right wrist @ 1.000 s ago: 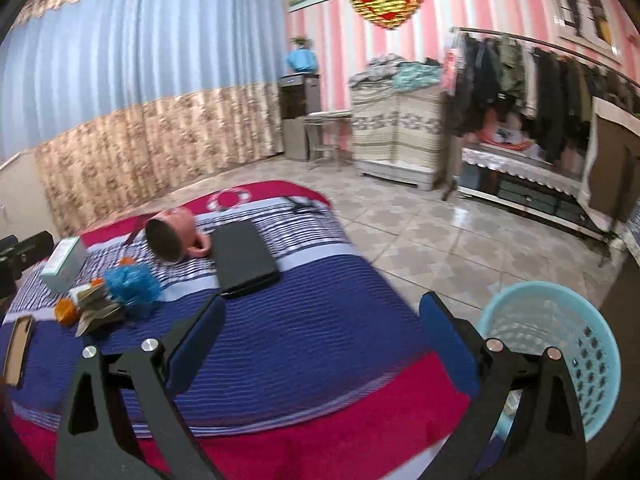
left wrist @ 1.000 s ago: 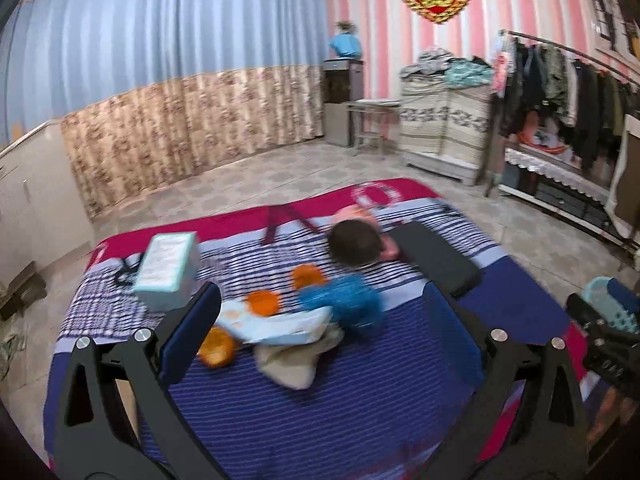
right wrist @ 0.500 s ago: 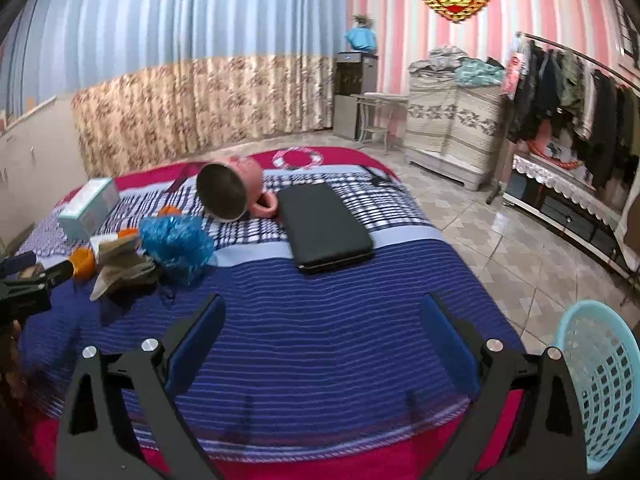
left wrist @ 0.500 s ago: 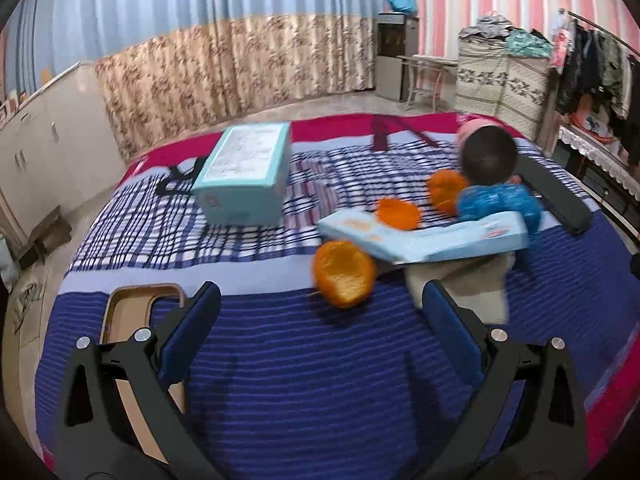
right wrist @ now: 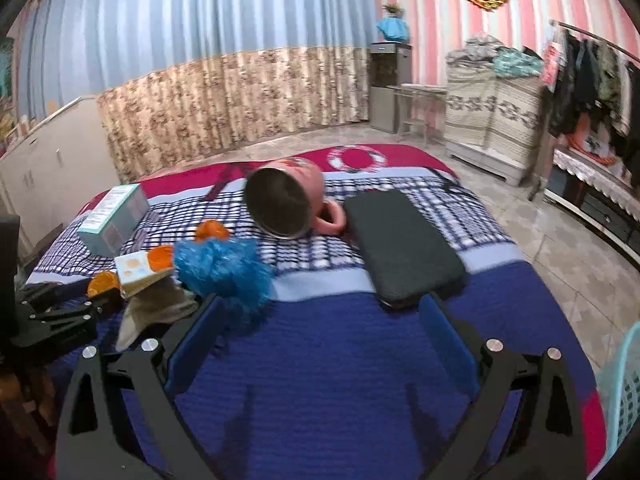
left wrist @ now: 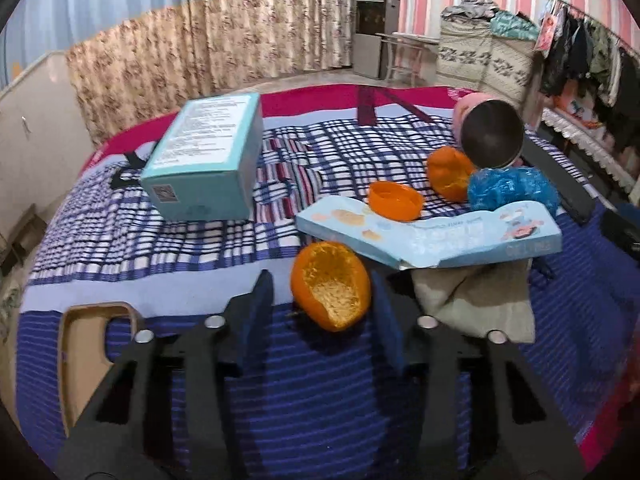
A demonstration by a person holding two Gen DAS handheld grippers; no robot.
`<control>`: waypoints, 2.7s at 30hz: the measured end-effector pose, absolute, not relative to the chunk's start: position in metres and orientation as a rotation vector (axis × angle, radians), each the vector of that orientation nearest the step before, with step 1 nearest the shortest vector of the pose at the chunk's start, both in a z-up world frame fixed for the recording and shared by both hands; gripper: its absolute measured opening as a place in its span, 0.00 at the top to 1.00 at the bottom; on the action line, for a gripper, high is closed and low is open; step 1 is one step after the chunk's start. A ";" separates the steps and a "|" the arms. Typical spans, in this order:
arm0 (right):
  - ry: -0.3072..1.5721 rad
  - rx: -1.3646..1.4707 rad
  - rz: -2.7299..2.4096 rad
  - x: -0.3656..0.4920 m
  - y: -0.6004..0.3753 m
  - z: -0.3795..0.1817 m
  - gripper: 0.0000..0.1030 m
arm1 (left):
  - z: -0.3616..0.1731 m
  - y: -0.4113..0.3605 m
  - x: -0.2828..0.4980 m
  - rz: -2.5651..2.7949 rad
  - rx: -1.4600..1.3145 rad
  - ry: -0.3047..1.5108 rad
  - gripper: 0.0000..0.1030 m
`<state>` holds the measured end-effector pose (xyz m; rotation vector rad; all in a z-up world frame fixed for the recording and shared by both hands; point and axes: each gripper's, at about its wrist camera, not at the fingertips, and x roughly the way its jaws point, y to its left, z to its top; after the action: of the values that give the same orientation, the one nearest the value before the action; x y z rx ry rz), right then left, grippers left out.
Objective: Collect trash
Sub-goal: 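Grasp the orange peel half with the left gripper while the right grasps the blue plastic bag, then carry the peel and bag over the blue basket and open both grippers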
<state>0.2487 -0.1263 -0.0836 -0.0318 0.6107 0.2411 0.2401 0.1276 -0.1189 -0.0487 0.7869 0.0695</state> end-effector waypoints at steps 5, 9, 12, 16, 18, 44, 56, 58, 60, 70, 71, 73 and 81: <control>0.633 -0.074 0.313 0.268 -0.097 -0.090 0.09 | -0.113 0.128 0.235 0.087 -0.035 0.766 0.66; 0.683 -0.098 0.395 0.279 -0.080 -0.101 0.33 | -0.107 0.132 0.231 0.106 -0.039 0.750 0.66; 0.700 -0.078 0.460 0.277 -0.079 -0.104 0.67 | -0.100 0.132 0.230 0.117 -0.038 0.733 0.66; 0.648 -0.041 0.456 0.262 -0.092 -0.091 0.70 | -0.084 0.125 0.226 0.124 -0.025 0.700 0.66; 0.618 -0.030 0.420 0.252 -0.108 -0.081 0.70 | -0.071 0.116 0.224 0.115 -0.013 0.678 0.66; 0.367 0.098 -0.209 0.088 -0.340 0.012 0.70 | 0.016 -0.092 0.186 -0.263 0.065 0.496 0.66; 0.347 0.249 -0.418 0.061 -0.437 -0.004 0.70 | 0.025 -0.202 0.175 -0.438 0.107 0.477 0.66; 0.340 0.263 -0.438 0.056 -0.446 -0.006 0.70 | 0.026 -0.217 0.177 -0.459 0.097 0.479 0.66; 0.340 0.272 -0.461 0.053 -0.456 -0.008 0.70 | 0.026 -0.227 0.181 -0.483 0.074 0.492 0.66; 0.381 0.306 -0.565 0.052 -0.498 -0.034 0.70 | -0.007 -0.307 0.201 -0.554 0.124 0.552 0.66; 0.384 0.308 -0.570 0.051 -0.501 -0.036 0.70 | -0.012 -0.314 0.203 -0.554 0.134 0.552 0.66; 0.396 0.311 -0.585 0.053 -0.507 -0.042 0.70 | -0.027 -0.325 0.205 -0.569 0.140 0.567 0.66; 0.438 0.354 -0.625 0.052 -0.528 -0.065 0.70 | -0.071 -0.357 0.196 -0.658 0.199 0.615 0.66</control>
<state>0.0519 -0.5281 -0.0646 0.3539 0.4379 -0.6247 0.1964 -0.3573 -0.0708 0.1993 0.6145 -0.6577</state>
